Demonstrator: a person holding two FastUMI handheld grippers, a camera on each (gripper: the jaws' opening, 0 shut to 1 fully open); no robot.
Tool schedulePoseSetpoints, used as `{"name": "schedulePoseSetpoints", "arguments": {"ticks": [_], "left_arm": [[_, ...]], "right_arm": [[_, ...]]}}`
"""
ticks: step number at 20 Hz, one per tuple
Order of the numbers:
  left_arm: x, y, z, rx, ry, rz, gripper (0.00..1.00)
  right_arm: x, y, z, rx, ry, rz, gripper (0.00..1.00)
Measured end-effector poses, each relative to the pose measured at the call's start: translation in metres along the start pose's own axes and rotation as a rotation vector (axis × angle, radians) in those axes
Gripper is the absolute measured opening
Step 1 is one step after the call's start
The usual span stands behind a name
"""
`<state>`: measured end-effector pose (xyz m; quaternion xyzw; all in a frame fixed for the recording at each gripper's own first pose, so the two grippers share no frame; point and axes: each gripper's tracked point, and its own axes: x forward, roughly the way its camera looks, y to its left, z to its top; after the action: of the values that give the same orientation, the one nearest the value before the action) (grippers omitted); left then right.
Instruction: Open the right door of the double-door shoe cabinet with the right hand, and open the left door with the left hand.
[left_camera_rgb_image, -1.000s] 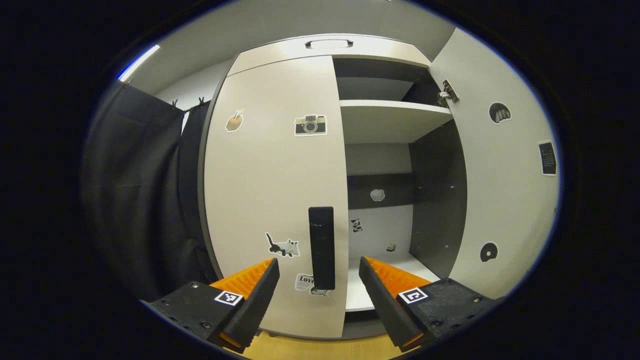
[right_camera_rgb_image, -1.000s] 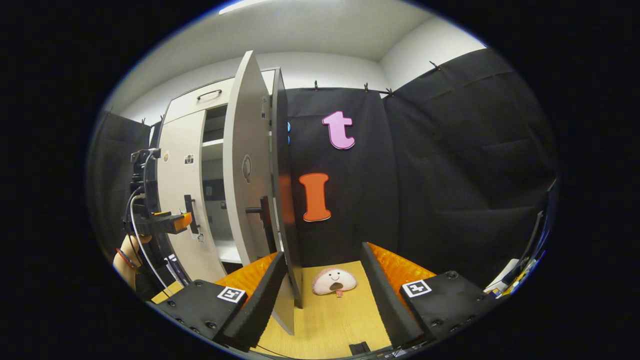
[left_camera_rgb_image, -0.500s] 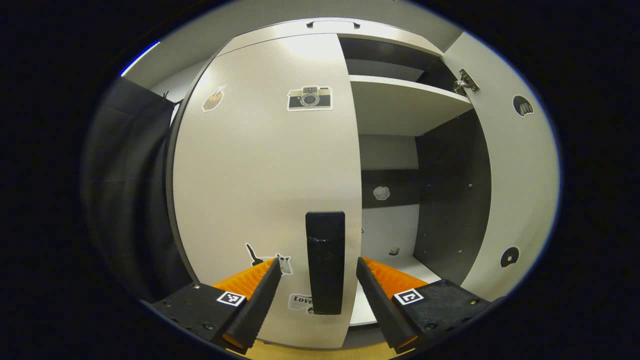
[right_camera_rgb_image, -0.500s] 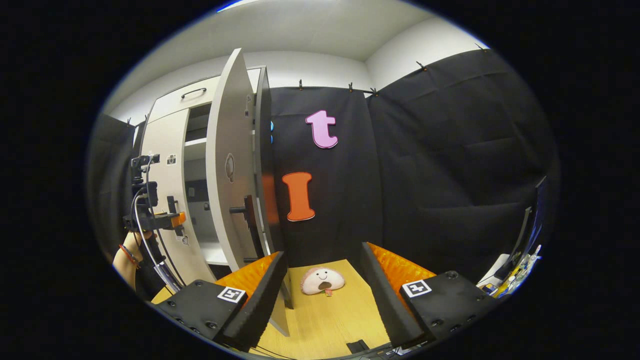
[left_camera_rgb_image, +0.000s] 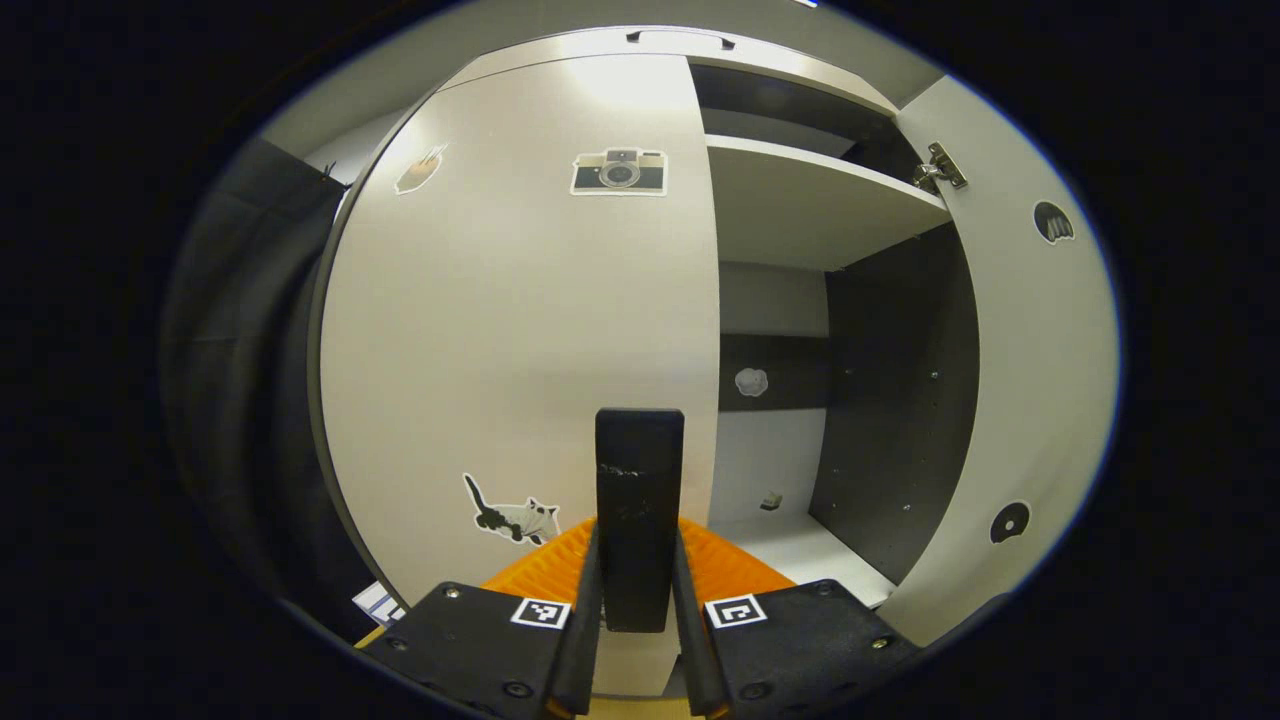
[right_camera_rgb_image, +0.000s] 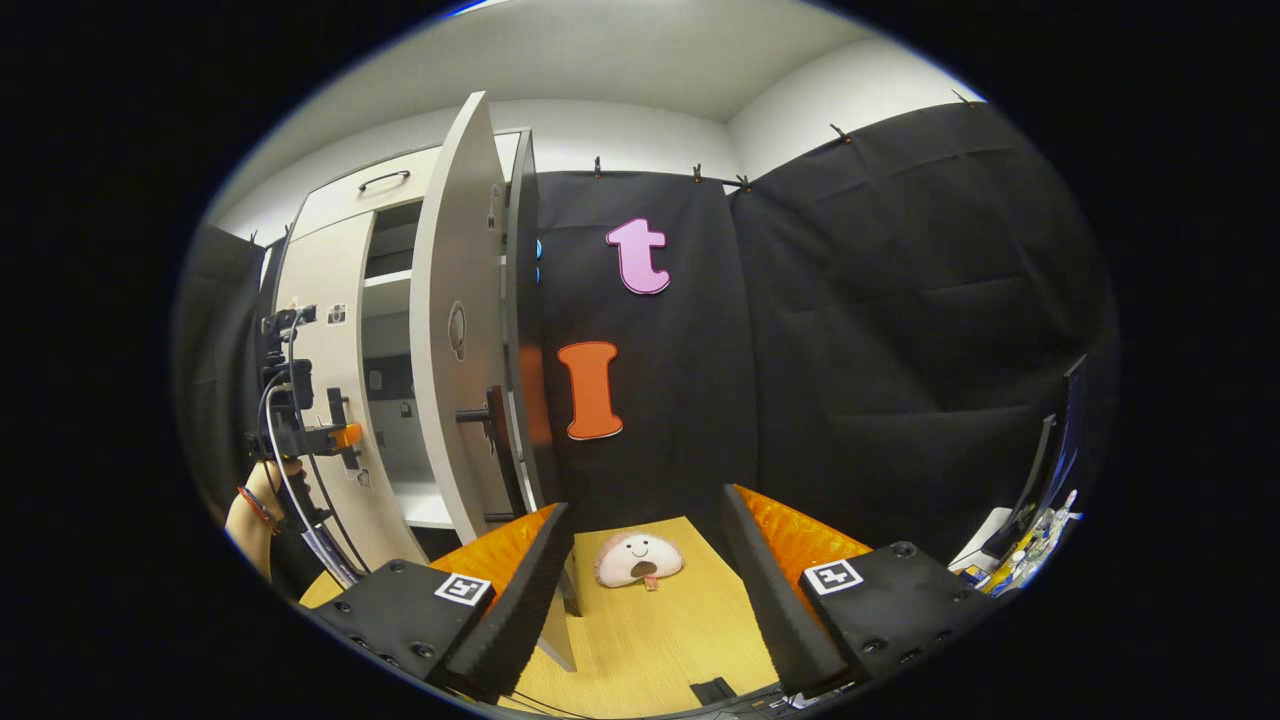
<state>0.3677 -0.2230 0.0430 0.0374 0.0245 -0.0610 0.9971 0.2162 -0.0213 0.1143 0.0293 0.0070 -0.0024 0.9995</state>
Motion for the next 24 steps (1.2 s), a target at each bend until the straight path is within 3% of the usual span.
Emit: {"name": "schedulePoseSetpoints", "arguments": {"ticks": [3, 9, 24], "left_arm": [[-0.001, 0.000, -0.002, 0.050, 0.032, -0.014, 0.31], [-0.009, 0.002, -0.002, 0.019, 0.020, -0.024, 0.17], [-0.067, 0.023, -0.005, -0.004, 0.033, -0.021, 0.16]], "right_arm": [[0.000, -0.002, -0.001, 0.002, 0.005, -0.005, 0.98], [-0.007, -0.005, 0.000, -0.002, 0.007, 0.008, 0.98], [-0.045, -0.014, -0.006, -0.020, 0.023, 0.043, 0.98]]}}
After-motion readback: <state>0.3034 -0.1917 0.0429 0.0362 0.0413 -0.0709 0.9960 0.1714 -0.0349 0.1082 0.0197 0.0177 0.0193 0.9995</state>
